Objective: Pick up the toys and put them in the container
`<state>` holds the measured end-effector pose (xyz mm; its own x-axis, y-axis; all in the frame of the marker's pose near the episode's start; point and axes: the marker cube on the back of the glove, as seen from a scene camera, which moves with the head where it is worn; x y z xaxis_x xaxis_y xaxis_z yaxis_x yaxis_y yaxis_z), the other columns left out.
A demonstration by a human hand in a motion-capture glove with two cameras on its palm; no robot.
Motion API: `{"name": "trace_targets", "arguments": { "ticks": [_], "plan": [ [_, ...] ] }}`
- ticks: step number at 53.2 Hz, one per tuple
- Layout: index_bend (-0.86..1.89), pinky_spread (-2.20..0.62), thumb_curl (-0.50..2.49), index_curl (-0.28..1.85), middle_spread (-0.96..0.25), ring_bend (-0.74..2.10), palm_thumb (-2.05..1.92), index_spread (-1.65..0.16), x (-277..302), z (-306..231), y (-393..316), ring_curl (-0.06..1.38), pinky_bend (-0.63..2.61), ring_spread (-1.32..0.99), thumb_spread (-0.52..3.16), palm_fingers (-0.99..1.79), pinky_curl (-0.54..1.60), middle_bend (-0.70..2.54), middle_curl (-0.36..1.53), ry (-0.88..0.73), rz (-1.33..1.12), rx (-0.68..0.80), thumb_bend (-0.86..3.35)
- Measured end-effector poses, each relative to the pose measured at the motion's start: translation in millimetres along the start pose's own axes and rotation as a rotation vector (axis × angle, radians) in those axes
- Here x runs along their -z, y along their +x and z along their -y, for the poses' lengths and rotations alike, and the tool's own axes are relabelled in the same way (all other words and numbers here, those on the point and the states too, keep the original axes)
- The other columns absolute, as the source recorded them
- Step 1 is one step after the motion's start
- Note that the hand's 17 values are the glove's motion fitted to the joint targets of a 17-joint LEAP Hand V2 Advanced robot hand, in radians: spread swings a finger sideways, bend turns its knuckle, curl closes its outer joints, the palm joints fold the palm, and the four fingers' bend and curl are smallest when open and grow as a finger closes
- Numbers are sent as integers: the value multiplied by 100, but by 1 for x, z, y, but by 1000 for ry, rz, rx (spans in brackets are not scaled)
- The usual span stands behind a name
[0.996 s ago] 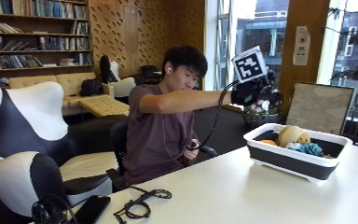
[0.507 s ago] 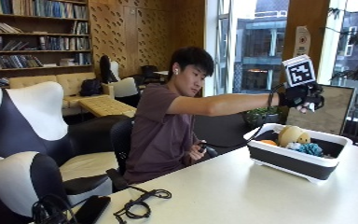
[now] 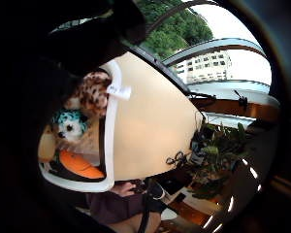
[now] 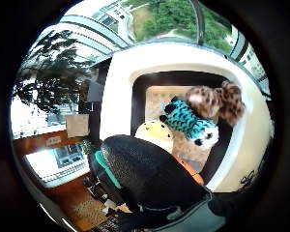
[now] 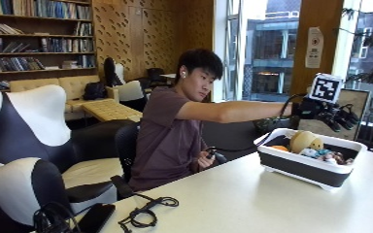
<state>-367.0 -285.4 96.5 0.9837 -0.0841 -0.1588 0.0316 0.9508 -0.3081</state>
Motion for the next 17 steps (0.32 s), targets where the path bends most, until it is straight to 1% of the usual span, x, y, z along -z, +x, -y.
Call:
{"name": "trace_targets", "arguments": {
  "ticks": [4,7,13,17],
  "plan": [
    [8,-8,46,54,-1,65,-22,-17,-1,-3,5,53,108,-9,94,-37,65,23,52,4,-24,23,-16],
    [8,-5,41,50,0,57,-22,-17,2,-5,1,49,102,-6,95,-34,61,18,49,25,15,23,-16],
    [10,0,33,45,1,47,-20,-17,9,-10,-1,45,93,-2,100,-27,56,15,46,63,19,27,-14],
    [10,2,29,42,2,43,-19,-17,13,-12,-9,43,90,0,102,-24,53,14,43,70,78,9,-13]
  ]
}}
